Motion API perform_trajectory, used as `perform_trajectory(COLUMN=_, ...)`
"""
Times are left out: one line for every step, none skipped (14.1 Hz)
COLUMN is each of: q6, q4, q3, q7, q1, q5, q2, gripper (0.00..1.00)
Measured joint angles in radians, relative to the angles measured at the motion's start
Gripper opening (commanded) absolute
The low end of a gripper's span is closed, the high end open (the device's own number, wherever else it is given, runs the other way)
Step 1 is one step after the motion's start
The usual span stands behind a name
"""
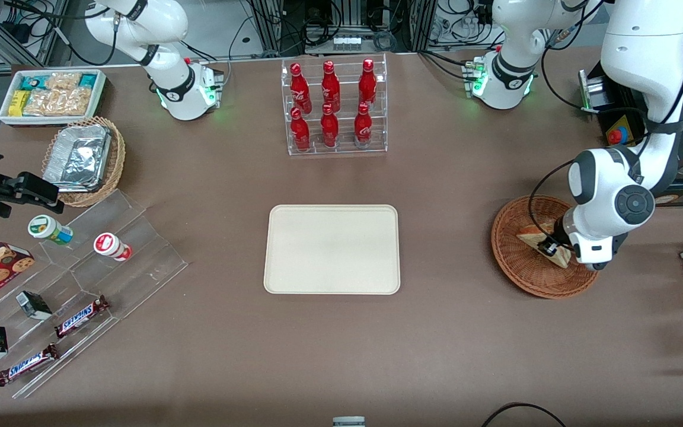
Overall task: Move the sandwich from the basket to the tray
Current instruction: 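Lower the left gripper and close it on the sandwich, then lift the sandwich and carry it toward the cream tray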
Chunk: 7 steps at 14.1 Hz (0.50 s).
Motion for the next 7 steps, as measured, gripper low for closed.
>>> perform_trajectory(q6=-0.071, q4=0.036, q3=-0.003, q7=0.025, q1=-0.01, q5=0.0, q2=-0.011, gripper=0.37)
perform_trajectory(q6=-0.159, q4=0.084, q3=-0.005, q7=0.065, q1=-0.019, q5=0.0, q2=-0.025, gripper=0.37)
perform_trajectory(q6=-0.245, q4=0.135, q3=-0.01, q7=0.113, q1=-0.026, q5=-0.001, q2=-0.04, gripper=0.37)
perform_trajectory(q6=-0.314, q4=0.18, q3=-0.017, q7=0.152, q1=-0.036, q5=-0.001, q2=-0.053, gripper=0.37)
perform_trajectory(q6=-0.362, q4=0.215, q3=-0.027, q7=0.177, q1=-0.052, q5=-0.001, q2=-0.062, gripper=0.36)
perform_trajectory(q6=-0.387, q4=0.238, q3=-0.034, q7=0.188, q1=-0.078, q5=-0.001, q2=-0.067, gripper=0.35)
perform_trajectory(q6=-0.394, q4=0.251, q3=-0.038, q7=0.191, q1=-0.113, q5=-0.001, q2=-0.067, gripper=0.35)
